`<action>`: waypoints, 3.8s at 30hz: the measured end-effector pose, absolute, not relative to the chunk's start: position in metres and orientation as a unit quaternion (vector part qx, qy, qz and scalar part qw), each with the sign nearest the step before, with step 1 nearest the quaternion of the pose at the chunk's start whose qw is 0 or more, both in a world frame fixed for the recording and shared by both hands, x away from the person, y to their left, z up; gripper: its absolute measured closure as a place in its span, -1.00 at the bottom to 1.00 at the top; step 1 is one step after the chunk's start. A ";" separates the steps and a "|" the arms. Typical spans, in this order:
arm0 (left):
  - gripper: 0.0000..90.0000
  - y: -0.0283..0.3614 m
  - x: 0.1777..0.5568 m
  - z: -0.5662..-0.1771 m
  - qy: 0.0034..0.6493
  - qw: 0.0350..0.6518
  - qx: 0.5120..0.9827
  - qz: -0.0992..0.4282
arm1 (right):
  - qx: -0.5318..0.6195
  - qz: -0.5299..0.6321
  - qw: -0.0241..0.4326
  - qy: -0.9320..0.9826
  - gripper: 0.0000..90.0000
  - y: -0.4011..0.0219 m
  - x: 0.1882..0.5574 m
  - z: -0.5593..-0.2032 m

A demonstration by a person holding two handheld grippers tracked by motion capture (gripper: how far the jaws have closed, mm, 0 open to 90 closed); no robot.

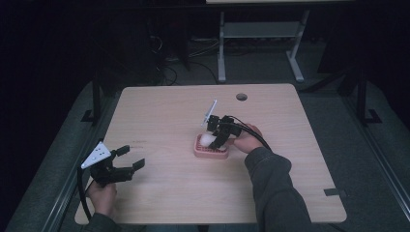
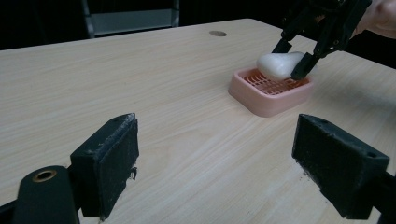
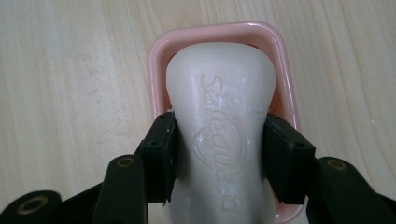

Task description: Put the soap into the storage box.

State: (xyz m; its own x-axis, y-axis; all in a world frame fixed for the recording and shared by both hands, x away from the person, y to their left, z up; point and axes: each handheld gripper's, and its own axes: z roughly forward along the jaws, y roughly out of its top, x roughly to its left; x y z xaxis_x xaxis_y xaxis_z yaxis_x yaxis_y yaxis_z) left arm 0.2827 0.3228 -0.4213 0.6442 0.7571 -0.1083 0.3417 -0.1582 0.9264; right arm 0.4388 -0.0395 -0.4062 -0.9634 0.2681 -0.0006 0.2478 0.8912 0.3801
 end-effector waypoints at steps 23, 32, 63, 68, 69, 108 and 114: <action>-0.69 0.323 0.283 -0.421 0.376 0.531 0.734 0.195 | 0.149 0.184 0.017 0.971 0.08 -0.036 0.448 -0.423; -0.69 0.323 0.283 -0.421 0.375 0.531 0.734 0.195 | 0.148 0.189 0.017 0.971 0.07 -0.035 0.446 -0.425; -0.69 0.322 0.283 -0.422 0.374 0.530 0.736 0.193 | 0.154 0.219 0.024 0.963 -0.12 -0.050 0.439 -0.408; -0.69 0.322 0.283 -0.422 0.375 0.530 0.736 0.193 | 0.155 0.222 0.027 0.962 -0.12 -0.053 0.436 -0.406; -0.69 0.322 0.283 -0.422 0.374 0.530 0.736 0.193 | 0.155 0.222 0.027 0.962 -0.12 -0.054 0.436 -0.406; -0.69 0.319 0.283 -0.422 0.372 0.526 0.740 0.192 | 0.175 0.253 0.041 0.951 -0.24 -0.088 0.413 -0.390; -0.69 0.319 0.283 -0.422 0.372 0.526 0.740 0.193 | 0.177 0.253 0.043 0.950 -0.24 -0.092 0.410 -0.387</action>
